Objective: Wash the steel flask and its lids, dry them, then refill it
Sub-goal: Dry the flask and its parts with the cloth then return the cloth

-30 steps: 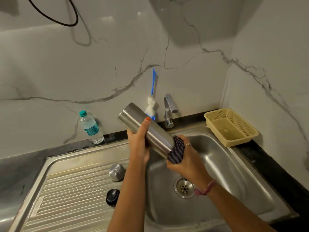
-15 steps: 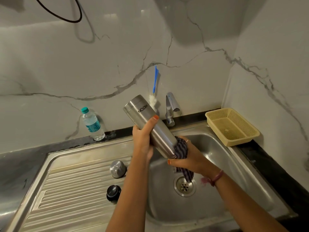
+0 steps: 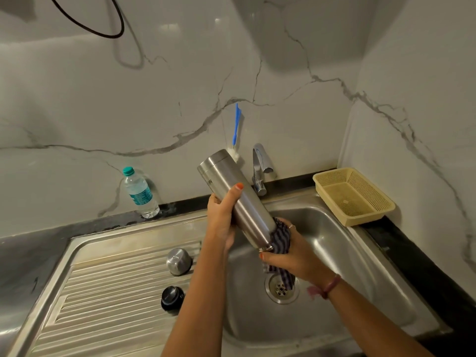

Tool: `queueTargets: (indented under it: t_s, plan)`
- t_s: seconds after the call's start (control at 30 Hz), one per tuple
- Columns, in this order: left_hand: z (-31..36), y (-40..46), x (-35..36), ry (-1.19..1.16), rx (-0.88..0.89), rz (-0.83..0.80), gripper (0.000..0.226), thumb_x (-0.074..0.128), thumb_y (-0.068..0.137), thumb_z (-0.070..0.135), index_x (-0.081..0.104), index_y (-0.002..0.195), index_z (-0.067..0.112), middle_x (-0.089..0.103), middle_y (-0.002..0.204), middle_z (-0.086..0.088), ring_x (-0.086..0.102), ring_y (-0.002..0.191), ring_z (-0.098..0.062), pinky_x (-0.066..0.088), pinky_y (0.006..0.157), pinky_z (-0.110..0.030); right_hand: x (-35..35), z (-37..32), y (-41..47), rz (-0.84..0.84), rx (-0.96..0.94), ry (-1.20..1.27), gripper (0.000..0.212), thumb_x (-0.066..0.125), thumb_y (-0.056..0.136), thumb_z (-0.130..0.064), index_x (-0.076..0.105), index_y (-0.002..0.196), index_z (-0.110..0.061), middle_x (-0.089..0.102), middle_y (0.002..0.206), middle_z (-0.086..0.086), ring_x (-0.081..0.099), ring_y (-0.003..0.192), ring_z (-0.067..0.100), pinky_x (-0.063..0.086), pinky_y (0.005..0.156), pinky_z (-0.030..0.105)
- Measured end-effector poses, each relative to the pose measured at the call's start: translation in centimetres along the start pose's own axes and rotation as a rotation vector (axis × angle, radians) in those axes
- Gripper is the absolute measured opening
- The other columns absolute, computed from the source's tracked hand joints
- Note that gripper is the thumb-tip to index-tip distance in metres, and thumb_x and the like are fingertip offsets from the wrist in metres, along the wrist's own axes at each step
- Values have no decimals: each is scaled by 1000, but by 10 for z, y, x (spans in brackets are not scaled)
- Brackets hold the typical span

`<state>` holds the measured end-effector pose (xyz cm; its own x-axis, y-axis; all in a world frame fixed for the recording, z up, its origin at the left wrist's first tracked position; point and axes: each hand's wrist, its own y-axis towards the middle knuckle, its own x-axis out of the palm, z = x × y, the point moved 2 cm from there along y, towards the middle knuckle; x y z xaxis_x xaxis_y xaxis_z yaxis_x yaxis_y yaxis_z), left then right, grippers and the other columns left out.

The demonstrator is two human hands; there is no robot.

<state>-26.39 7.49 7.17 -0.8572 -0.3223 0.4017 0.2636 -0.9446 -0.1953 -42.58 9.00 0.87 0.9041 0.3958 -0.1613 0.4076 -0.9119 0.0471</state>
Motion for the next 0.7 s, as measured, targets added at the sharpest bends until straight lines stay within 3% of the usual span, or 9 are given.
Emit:
queueTargets:
  t_s: [0.07, 0.13, 0.23, 0.3, 0.47, 0.63, 0.7]
  plan:
    - [0, 2, 4, 37, 14, 24, 66, 81, 70, 27, 41, 123, 19, 62, 113, -9, 65, 101, -25, 56, 85, -43, 6, 2, -1, 161, -78, -139, 80, 82, 68, -10, 35, 128, -33, 54, 118, -11, 59, 104, -2, 49, 81, 11]
    - [1, 1, 7, 64, 22, 20, 75, 85, 65, 28, 42, 126, 17, 63, 112, -8, 65, 99, -24, 56, 81, -40, 7, -1, -2, 176, -101, -174, 81, 82, 68, -9, 33, 129, -30, 53, 117, -12, 56, 102, -11, 46, 79, 5]
    - [5, -1, 4, 0, 5, -90, 87, 89, 53, 31, 47, 127, 15, 67, 105, -9, 69, 92, -23, 57, 77, -39, 0, -5, -6, -38, 7, 35, 70, 80, 71, -3, 43, 126, -23, 58, 118, 3, 64, 100, 7, 57, 77, 25]
    - [6, 0, 1, -60, -9, -155, 94, 93, 39, 42, 52, 119, 17, 71, 99, -8, 72, 86, -21, 59, 76, -39, -1, -4, -9, -75, 20, 127, 65, 78, 72, -1, 46, 125, -21, 60, 117, 10, 67, 99, 18, 58, 79, 34]
    - [5, 2, 8, 102, 35, -60, 87, 86, 59, 30, 40, 132, 18, 62, 116, -9, 66, 102, -24, 57, 87, -45, 7, 2, -3, 202, -106, -95, 82, 80, 68, -3, 34, 130, -29, 52, 120, -9, 59, 104, 1, 52, 80, 15]
    - [0, 3, 3, 3, -11, -73, 91, 86, 51, 34, 41, 129, 16, 62, 118, -12, 66, 103, -27, 58, 81, -42, -8, -2, -4, -63, 23, 99, 71, 78, 71, 1, 42, 128, -20, 57, 117, 9, 66, 99, 18, 58, 77, 35]
    - [-2, 3, 3, -5, -14, -69, 94, 88, 55, 33, 41, 133, 12, 63, 119, -13, 67, 103, -27, 58, 83, -43, -7, 0, -5, 45, -49, 25, 77, 77, 69, 2, 40, 129, -25, 57, 118, 3, 65, 102, 15, 56, 81, 30]
